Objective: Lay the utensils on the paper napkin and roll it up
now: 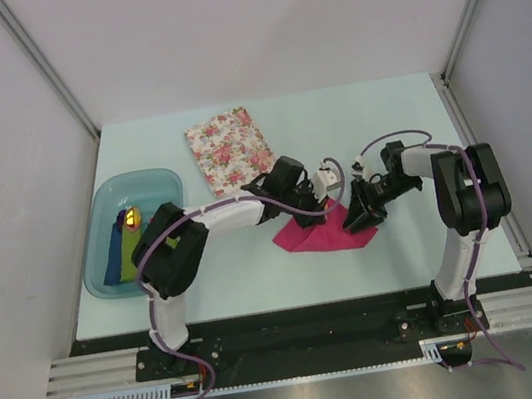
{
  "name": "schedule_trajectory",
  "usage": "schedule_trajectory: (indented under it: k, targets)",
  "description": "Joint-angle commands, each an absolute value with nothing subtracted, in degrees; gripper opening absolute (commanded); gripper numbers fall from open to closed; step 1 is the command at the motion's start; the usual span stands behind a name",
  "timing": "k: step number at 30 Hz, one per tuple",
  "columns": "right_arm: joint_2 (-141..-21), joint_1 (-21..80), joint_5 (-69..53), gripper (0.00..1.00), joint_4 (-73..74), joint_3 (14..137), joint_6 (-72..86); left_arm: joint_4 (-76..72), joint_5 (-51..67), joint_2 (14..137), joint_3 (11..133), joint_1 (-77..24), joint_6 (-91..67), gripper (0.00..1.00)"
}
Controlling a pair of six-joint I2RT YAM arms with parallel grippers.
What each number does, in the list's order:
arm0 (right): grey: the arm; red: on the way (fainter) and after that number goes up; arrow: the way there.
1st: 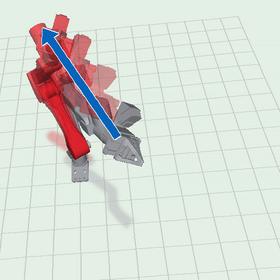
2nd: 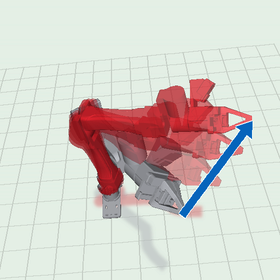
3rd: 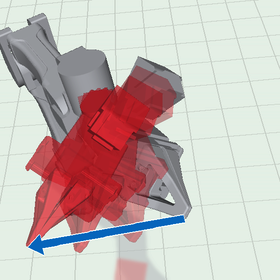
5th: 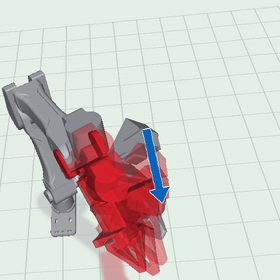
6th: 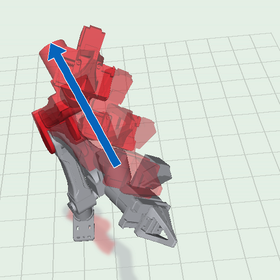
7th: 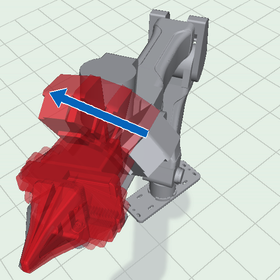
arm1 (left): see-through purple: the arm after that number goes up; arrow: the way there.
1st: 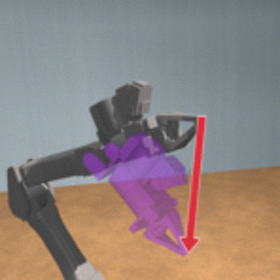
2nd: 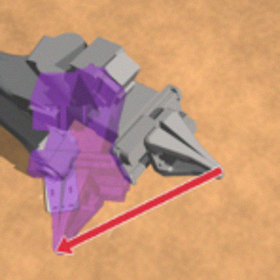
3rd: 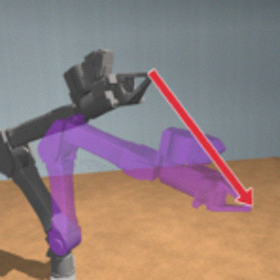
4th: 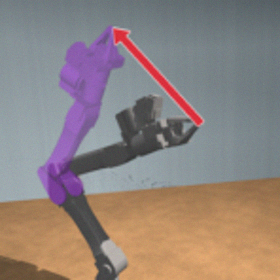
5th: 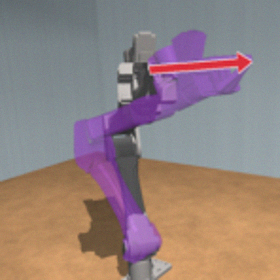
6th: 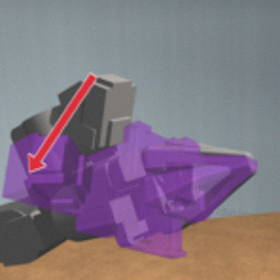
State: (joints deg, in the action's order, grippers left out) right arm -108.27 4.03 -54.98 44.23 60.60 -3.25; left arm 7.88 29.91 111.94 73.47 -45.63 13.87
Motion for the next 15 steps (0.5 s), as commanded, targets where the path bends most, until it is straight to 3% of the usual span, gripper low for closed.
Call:
schedule_trajectory:
  k: [1, 4, 15]
  targets:
    - [-109.3, 5.1, -53.9, 0.41, 44.6, 61.0, -4.7, 8.1, 28.7, 113.9, 77.3, -44.6, 12.7, 0.00]
    - [-109.7, 5.4, -52.8, 0.36, 45.0, 60.7, -5.0, 8.5, 28.4, 115.5, 78.5, -44.5, 12.2, 0.00]
    - [-104.9, 5.6, -53.1, 0.37, 43.6, 60.5, -2.6, 7.9, 27.4, 117.3, 78.6, -44.4, 12.9, 0.00]
